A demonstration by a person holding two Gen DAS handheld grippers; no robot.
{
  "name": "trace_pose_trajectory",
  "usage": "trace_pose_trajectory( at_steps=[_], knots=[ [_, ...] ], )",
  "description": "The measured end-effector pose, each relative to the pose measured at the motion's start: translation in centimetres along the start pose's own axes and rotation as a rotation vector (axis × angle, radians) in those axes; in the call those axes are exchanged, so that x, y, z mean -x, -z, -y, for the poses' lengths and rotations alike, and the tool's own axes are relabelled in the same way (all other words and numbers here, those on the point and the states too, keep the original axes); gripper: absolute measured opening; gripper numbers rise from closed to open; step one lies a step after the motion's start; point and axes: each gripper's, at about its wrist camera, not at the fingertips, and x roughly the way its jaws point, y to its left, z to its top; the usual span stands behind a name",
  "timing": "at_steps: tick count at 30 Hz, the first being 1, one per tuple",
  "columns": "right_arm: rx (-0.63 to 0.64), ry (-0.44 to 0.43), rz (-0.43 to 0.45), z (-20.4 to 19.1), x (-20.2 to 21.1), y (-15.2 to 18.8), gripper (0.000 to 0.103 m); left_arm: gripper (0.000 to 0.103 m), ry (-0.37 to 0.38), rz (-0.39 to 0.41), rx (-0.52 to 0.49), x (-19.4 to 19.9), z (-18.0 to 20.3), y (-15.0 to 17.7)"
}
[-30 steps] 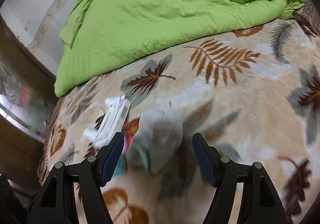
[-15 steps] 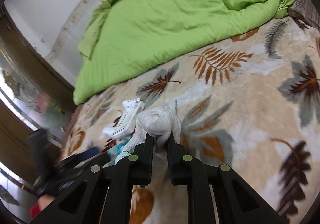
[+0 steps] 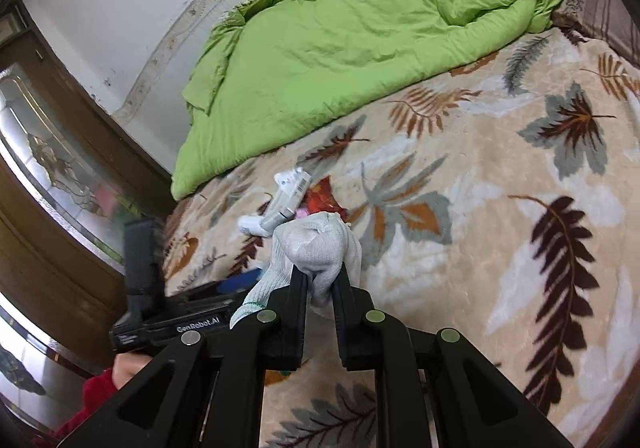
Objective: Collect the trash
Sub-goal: 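Grasp the teal tissue pack with the left tool while the right tool holds the sock, then hold the teal tissue pack in the left tool and sock in the right tool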
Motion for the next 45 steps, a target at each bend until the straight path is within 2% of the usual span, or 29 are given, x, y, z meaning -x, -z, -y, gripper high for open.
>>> trace_pose_trajectory(
  at_steps=[2,7,10,12,17,22,27,30,33,37,41,45],
  knots=[
    [0.011,0.018,-0.006,0.0,-0.1,0.3,0.013,0.078,-0.04,0.013,0.007,-0.1,0.2,-0.4],
    [0.02,0.046,0.002,0.3,0.2,0.4,0.013,0.078,-0.079,-0.025,0.02,-2.0,0.3,-1.4],
    [0.019,0.055,-0.004,0.5,0.0,0.4,0.013,0.064,-0.125,-0.028,0.032,-3.1,0.2,-1.3],
    [0.02,0.057,-0.006,0.5,0.0,0.4,0.013,0.047,-0.167,-0.006,0.021,-3.1,0.4,-1.1],
    [0.038,0.069,-0.005,0.3,-0.2,0.5,0.013,0.032,-0.155,0.039,0.057,-1.3,0.3,-0.2],
    [0.085,0.082,0.009,-0.8,-0.1,0.7,0.013,0.031,-0.146,0.08,0.014,1.5,2.2,2.1],
    [0.127,0.101,0.045,-1.9,0.8,1.1,0.013,0.031,-0.137,0.144,0.035,5.3,3.1,4.8],
    [0.14,0.097,0.049,-2.7,1.2,1.8,0.013,0.031,-0.178,0.203,0.048,7.8,3.7,6.9],
    [0.162,0.095,0.051,-3.6,1.5,2.6,0.013,0.031,-0.249,0.259,0.05,9.3,4.3,8.7],
    [0.211,0.094,0.048,-4.9,1.6,3.6,0.013,0.031,-0.31,0.348,0.072,11.1,4.4,9.9],
    [0.247,0.096,0.041,-5.5,1.4,4.0,0.013,0.031,-0.353,0.379,0.103,11.5,4.0,10.0],
    [0.207,0.108,0.038,-4.3,1.4,3.6,0.013,0.031,-0.374,0.388,0.13,11.5,3.6,10.1]
  ],
)
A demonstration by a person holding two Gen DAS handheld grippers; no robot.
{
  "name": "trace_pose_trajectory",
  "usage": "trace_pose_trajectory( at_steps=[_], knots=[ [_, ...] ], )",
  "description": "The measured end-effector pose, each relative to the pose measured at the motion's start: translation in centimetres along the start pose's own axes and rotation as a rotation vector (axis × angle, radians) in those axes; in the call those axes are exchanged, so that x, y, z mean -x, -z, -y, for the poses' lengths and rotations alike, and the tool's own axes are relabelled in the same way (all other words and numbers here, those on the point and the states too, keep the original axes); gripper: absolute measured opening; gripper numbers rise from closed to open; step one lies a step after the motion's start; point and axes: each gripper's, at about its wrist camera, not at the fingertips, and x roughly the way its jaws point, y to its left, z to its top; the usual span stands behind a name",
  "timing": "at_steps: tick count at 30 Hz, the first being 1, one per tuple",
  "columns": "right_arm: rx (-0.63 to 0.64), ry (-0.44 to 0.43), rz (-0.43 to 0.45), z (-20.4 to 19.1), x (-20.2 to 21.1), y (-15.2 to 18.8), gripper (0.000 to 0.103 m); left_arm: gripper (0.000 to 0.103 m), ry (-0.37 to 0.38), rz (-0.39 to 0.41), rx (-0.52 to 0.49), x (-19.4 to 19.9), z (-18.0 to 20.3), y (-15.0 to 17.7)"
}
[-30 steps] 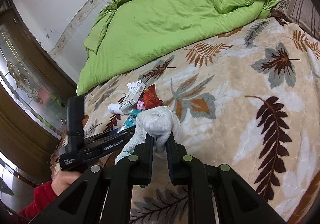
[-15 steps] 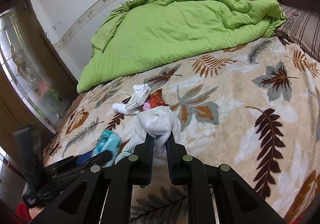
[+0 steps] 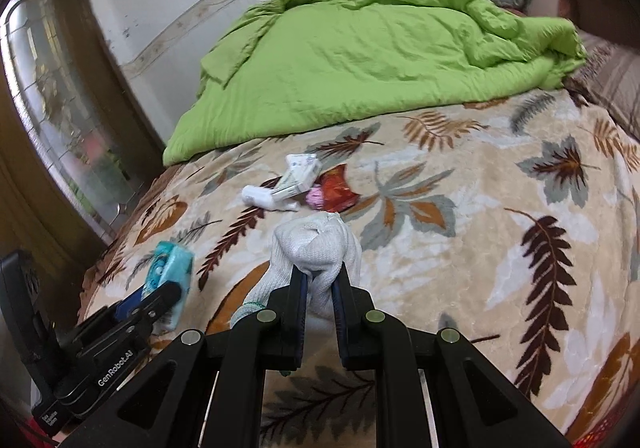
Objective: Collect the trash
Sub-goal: 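Hold the teal tissue pack in the left tool and sock in the right tool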
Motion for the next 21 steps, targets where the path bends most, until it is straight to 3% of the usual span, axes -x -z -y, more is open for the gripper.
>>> trace_pose_trajectory(
  at_steps=[21],
  knots=[
    [0.009,0.01,0.012,0.4,0.8,0.1,0.013,0.031,-0.083,0.023,-0.078,0.1,1.8,0.5]
  ],
)
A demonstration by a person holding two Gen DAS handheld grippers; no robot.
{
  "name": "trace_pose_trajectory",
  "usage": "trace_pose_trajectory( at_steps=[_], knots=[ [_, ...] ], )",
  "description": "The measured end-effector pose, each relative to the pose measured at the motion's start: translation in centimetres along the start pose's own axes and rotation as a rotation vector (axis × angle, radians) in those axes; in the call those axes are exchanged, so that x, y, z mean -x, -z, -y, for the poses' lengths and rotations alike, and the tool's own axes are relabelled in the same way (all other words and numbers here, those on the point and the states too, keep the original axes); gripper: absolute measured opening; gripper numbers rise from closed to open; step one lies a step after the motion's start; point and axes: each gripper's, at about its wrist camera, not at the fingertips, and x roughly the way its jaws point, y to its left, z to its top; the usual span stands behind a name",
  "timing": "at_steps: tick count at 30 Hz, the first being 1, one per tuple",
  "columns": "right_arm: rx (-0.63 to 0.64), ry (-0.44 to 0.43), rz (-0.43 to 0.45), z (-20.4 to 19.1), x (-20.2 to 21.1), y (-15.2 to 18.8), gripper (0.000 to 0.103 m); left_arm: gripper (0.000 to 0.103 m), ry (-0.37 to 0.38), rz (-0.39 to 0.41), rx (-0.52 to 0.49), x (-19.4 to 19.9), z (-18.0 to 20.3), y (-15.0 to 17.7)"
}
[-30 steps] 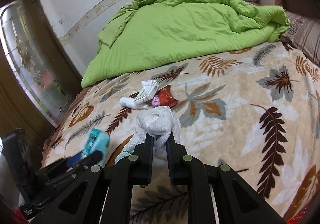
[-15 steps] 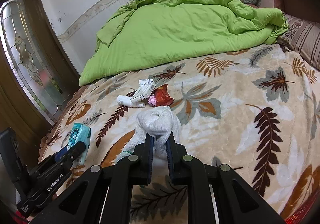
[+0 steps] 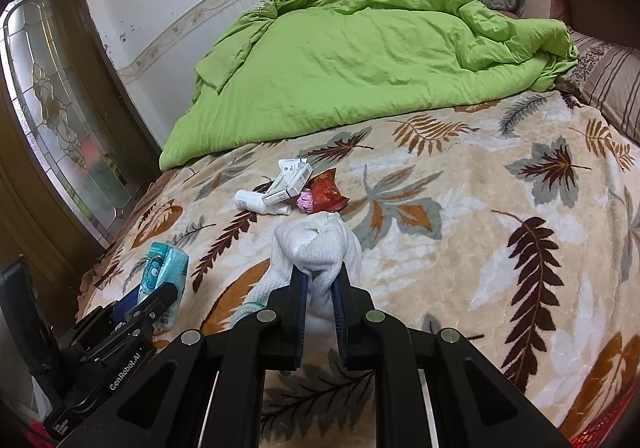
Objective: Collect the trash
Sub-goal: 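Hold the teal tissue pack in the left tool and sock in the right tool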
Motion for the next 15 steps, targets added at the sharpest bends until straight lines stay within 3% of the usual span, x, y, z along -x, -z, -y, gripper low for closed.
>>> trace_pose_trajectory(
  at_steps=[15],
  knots=[
    [-0.003,-0.004,0.0,-0.1,-0.13,0.03,0.013,0.032,-0.015,-0.016,-0.009,-0.48,0.17,0.09]
  ],
)
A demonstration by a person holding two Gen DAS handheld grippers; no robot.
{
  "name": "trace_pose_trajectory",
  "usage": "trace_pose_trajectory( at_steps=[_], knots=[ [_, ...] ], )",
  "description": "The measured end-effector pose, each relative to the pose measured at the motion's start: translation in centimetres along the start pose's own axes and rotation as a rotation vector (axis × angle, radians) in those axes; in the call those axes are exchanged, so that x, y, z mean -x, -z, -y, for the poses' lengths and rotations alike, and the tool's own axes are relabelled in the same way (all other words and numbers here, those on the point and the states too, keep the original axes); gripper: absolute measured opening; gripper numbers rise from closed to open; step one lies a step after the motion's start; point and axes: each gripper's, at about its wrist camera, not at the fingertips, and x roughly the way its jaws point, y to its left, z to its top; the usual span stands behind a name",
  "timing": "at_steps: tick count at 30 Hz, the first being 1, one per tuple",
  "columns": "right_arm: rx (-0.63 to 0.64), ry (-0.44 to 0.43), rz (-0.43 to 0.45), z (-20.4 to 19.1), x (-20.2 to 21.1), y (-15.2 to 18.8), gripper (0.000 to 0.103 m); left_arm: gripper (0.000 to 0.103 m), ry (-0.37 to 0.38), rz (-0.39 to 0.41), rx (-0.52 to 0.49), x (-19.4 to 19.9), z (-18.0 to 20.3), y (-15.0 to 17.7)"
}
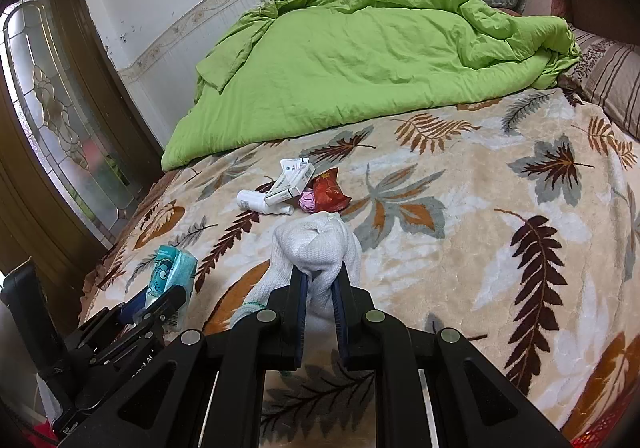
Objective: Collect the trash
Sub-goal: 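Hold the teal tissue pack in the left tool and sock in the right tool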
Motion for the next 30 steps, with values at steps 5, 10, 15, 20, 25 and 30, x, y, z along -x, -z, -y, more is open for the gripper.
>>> trace_pose_trajectory(
  at_steps=[5,10,15,20,25,30],
  knots=[
    [-0.001,-0.001,0.0,-0.09,-0.13,0.07,0.013,0.032,0.0,0.0,0.002,-0.05,0.0,-0.01],
    [-0.001,-0.001,0.0,0.03,-0.04,0.0,0.013,0.032,0.001,0.0,0.0,-0.02,-0.09,-0.05],
    [0.0,-0.002,-0.001,0.06,-0.04,0.0,0.013,0.032,0.002,-0.001,0.002,-0.04,-0.07,-0.04],
    [-0.001,-0.002,-0.001,0.03,-0.07,0.0,0.013,0.032,0.002,0.0,0.0,-0.07,-0.06,-0.07],
    [-0.001,-0.002,-0.001,0.0,-0.11,0.02,0.013,0.032,0.003,-0.001,-0.001,-0.08,-0.08,-0.09],
    [-0.002,-0.002,0.0,0.03,-0.08,-0.01,0.013,0.032,0.004,-0.002,0.004,-0.15,-0.01,-0.11]
  ],
)
